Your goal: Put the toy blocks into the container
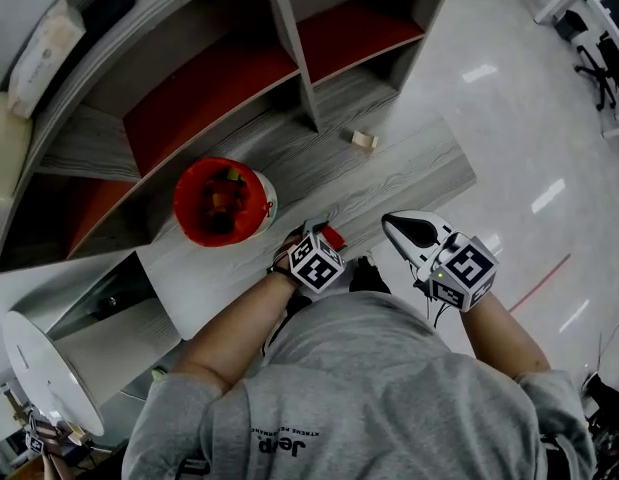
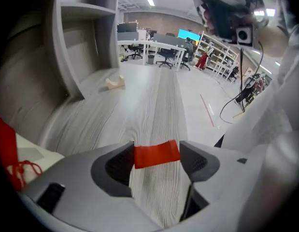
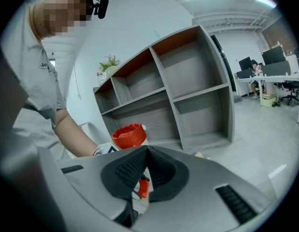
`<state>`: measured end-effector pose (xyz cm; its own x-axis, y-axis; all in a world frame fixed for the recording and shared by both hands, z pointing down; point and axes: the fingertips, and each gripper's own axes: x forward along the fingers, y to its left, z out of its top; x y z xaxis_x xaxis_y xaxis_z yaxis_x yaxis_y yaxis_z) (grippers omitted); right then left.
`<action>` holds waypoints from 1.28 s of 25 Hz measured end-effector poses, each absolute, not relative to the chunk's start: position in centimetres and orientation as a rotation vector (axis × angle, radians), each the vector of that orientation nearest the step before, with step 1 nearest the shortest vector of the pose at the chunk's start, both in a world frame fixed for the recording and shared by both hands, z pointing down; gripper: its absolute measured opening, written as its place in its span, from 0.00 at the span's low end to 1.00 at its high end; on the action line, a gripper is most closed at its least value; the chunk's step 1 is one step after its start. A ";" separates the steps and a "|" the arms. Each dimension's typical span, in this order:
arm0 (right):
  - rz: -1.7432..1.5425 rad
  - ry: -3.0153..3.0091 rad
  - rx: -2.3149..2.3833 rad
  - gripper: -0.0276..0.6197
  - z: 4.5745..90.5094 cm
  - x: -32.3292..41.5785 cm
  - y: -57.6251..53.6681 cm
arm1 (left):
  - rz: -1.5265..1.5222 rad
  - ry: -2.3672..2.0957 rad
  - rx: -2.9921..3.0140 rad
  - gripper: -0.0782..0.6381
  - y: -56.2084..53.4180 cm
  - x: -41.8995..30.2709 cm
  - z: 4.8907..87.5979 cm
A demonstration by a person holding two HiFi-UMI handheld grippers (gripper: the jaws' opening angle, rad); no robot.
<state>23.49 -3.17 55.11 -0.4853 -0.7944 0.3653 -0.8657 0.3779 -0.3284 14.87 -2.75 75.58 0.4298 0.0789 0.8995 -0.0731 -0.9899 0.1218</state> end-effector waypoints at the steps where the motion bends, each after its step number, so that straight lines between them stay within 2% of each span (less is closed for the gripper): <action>1: 0.724 -2.494 1.493 0.08 54.9 23.0 -3.5 | 1.575 -0.012 2.547 0.58 -3.0 14.8 74.4; 8: 0.632 -2.597 1.380 0.08 51.5 17.6 -7.3 | 1.346 -0.181 2.681 0.58 -6.2 12.2 63.3; 15: 0.502 -2.712 1.207 0.08 47.4 10.1 -11.9 | 1.214 -0.487 2.741 0.58 -13.0 5.0 54.4; 21: 0.425 -2.764 1.082 0.08 44.9 5.6 -14.0 | 1.177 -0.693 2.676 0.58 -17.4 -1.1 52.6; 29: 0.392 -2.751 1.041 0.08 44.0 4.6 -15.0 | 1.105 -0.735 2.643 0.58 -19.6 -2.4 52.3; 32: 0.387 -2.751 1.032 0.08 43.9 4.5 -15.0 | 1.088 -0.749 2.645 0.65 -20.1 -2.4 52.3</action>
